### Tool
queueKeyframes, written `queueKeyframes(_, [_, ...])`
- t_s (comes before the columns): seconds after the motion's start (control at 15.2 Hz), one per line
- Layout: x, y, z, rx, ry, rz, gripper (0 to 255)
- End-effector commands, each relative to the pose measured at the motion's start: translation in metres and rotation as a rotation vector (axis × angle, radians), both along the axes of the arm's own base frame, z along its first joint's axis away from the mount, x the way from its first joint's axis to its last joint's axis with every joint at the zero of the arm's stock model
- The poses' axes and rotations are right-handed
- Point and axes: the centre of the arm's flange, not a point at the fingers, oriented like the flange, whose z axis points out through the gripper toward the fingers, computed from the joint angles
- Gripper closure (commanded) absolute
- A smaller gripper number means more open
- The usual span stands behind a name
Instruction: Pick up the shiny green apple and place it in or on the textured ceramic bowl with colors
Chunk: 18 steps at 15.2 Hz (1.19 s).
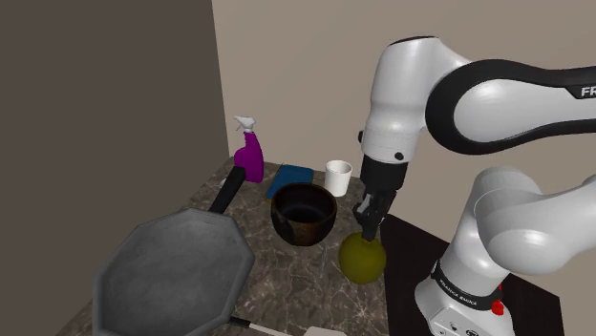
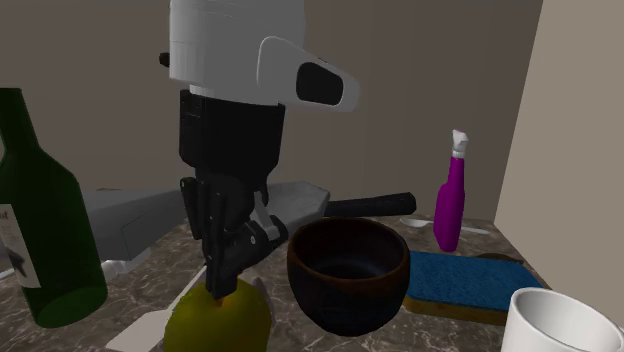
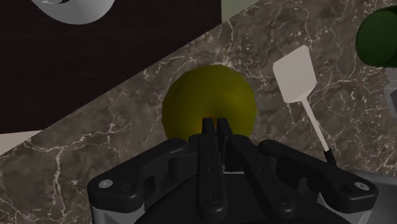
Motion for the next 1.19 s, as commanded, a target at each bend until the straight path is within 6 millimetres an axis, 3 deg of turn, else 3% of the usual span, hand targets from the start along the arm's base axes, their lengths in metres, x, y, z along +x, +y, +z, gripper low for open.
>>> queueKeyframes(0.0, [0.000,-0.001,0.011,0.000,0.000,0.000,255])
queueKeyframes(1.12, [0.000,-0.001,0.100,0.000,0.000,0.000,255])
